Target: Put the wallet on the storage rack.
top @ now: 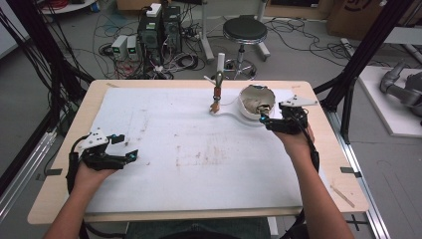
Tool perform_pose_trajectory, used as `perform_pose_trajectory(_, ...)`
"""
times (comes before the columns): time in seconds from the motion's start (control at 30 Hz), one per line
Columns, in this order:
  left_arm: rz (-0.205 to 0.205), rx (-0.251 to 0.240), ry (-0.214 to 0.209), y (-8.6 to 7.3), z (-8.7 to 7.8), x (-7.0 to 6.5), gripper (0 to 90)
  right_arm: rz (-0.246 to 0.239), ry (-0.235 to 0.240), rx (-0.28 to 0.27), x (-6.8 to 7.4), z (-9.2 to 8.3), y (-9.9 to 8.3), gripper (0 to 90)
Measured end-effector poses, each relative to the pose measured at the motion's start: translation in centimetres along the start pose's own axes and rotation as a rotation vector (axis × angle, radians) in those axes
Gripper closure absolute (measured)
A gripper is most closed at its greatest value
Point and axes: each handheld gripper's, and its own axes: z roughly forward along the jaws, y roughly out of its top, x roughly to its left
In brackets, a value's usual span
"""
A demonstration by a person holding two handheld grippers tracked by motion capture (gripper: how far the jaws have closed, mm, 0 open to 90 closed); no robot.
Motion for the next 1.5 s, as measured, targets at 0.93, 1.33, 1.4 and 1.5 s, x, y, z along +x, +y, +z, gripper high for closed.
perform_pose_trajectory(0.93,0.009,-0.028,-0.021,0.5,0.8,-0.3,17.2,0.078,0.07,-0.083,1.5,-2.3,-6.2,19.2)
perform_pose_trajectory(1.33,0.048,-0.014,-0.046,1.0,1.8,-0.8,17.2,0.046,0.079,-0.047,1.9,-1.5,-7.1,19.2)
perform_pose_trajectory(1.4,0.045,-0.016,-0.047,1.0,1.7,-0.8,17.2,0.048,0.078,-0.052,2.0,-1.7,-7.1,19.2)
perform_pose_trajectory(1.5,0.044,-0.022,-0.045,1.0,1.6,-0.7,17.2,0.049,0.074,-0.051,1.9,-1.8,-7.1,19.2)
